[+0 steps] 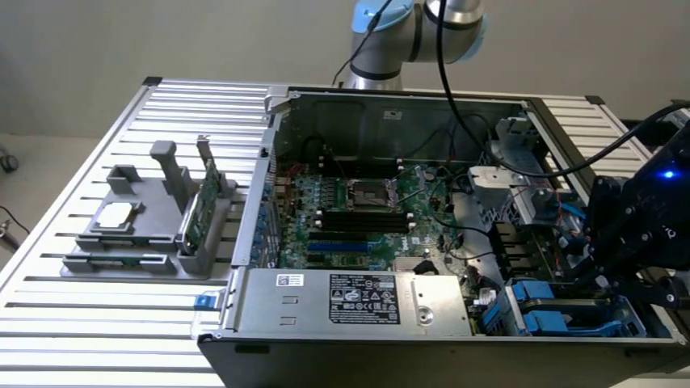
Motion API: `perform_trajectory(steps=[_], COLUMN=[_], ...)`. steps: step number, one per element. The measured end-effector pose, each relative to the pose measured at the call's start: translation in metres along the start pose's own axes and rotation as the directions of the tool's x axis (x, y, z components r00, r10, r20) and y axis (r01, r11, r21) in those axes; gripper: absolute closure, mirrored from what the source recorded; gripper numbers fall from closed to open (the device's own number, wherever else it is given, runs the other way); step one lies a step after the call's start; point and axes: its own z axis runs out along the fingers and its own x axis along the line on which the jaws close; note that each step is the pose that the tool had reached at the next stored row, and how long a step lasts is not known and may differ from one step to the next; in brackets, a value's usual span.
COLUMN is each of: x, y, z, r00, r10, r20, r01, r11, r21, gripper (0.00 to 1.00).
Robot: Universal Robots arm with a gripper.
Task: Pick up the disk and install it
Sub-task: 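Insert the first disk wire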
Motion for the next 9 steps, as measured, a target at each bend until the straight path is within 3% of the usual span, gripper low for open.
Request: perform_trajectory(steps=[9], x=[0.0021], y=[0.0003], z=[0.0000], r00=[1.0000], r10=[0.000], r20=[0.0093], r01=[0.000], r11=[1.0000], r21=[-0.0002], gripper=[0.83])
